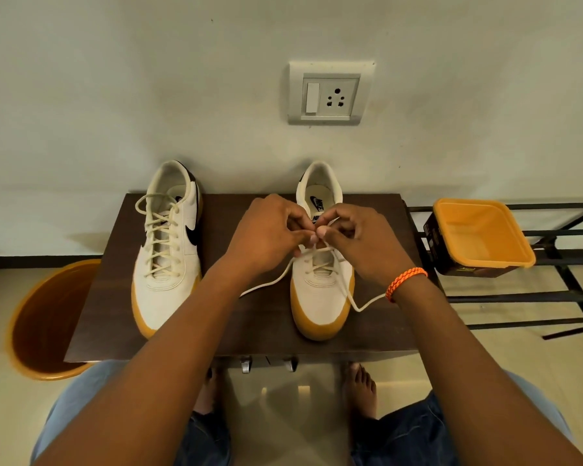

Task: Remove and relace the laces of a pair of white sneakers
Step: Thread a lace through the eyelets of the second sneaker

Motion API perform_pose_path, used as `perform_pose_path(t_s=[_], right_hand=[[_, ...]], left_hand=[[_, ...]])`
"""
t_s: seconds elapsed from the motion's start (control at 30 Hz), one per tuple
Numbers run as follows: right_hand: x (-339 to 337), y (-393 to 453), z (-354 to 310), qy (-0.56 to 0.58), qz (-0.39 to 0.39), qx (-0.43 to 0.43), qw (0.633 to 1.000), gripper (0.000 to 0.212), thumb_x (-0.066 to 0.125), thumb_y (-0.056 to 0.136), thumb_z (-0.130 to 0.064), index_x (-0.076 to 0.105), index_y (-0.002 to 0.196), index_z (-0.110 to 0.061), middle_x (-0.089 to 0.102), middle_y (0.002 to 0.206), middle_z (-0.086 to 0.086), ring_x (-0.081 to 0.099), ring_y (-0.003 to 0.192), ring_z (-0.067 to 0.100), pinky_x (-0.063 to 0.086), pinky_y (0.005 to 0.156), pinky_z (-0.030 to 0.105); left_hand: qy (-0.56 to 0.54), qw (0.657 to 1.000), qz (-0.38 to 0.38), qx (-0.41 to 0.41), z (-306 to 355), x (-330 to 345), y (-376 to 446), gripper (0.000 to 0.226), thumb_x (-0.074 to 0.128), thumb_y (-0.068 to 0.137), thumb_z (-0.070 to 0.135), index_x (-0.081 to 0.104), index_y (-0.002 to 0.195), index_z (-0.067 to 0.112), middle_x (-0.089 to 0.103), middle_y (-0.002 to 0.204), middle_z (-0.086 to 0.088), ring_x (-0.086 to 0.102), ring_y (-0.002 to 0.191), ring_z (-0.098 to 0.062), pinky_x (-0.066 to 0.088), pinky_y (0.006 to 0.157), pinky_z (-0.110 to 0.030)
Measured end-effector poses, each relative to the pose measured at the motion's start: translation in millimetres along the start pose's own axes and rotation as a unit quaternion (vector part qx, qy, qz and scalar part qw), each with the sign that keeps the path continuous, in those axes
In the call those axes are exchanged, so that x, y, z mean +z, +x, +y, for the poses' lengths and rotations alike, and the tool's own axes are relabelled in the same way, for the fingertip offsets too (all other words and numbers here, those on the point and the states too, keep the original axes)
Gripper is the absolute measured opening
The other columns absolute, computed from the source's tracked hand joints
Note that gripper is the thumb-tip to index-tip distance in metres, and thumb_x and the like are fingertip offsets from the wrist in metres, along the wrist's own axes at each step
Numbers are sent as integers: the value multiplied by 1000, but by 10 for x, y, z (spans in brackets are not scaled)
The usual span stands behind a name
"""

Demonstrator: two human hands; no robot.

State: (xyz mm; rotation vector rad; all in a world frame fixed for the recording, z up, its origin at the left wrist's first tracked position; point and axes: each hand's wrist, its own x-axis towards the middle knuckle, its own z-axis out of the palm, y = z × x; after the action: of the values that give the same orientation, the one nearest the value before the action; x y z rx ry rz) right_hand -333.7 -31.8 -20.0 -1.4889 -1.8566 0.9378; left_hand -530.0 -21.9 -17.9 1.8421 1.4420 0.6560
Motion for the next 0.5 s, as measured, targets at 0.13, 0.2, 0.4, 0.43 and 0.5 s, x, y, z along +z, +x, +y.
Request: perform_pose_path(t_s=[0.13, 0.2, 0.4, 0.43, 0.5], right_hand=[[9, 20, 41, -8, 3, -4, 1000, 11, 79, 92, -22, 83, 101, -20, 78, 88, -10, 73, 88, 7, 61, 83, 33], [18, 22, 42, -6, 4, 2, 1000, 11, 81, 89, -22, 84, 100, -21, 78, 88, -10, 72, 88, 7, 61, 83, 34], [71, 27, 26, -75, 55, 26, 995, 8, 83, 87, -24, 83, 95, -28, 76, 88, -11, 68, 82, 1, 60, 80, 28], [96, 24, 15, -94, 63, 30, 993, 8, 83, 87, -26, 82, 93, -30, 74, 88, -11, 66, 83, 3, 60, 80, 31], [159, 6, -17, -174, 89, 18, 981, 6, 82, 87, -28, 81, 92, -31, 67, 94, -8, 58, 92, 10, 57, 78, 34]], left_hand=[[-21, 999, 4, -25, -35, 18, -19, 10, 88, 86, 25, 80, 83, 20, 77, 70, 8, 74, 61, -7, 66, 75, -38], [-9, 999, 10, -32, -76, 30, -16, 10, 87, 87, 30, 79, 84, 25, 76, 69, 12, 74, 61, -5, 66, 75, -38], [65, 996, 46, -33, -130, 74, 19, 5, 82, 90, 32, 79, 89, 36, 74, 80, 19, 69, 76, 1, 63, 76, -34], [87, 995, 42, -38, -141, 64, 16, 6, 82, 89, 32, 79, 88, 37, 73, 80, 19, 68, 76, 1, 61, 75, -33], [121, 991, 19, -47, -157, 60, 6, 8, 85, 86, 33, 78, 87, 36, 71, 79, 19, 67, 75, 0, 59, 72, -32]])
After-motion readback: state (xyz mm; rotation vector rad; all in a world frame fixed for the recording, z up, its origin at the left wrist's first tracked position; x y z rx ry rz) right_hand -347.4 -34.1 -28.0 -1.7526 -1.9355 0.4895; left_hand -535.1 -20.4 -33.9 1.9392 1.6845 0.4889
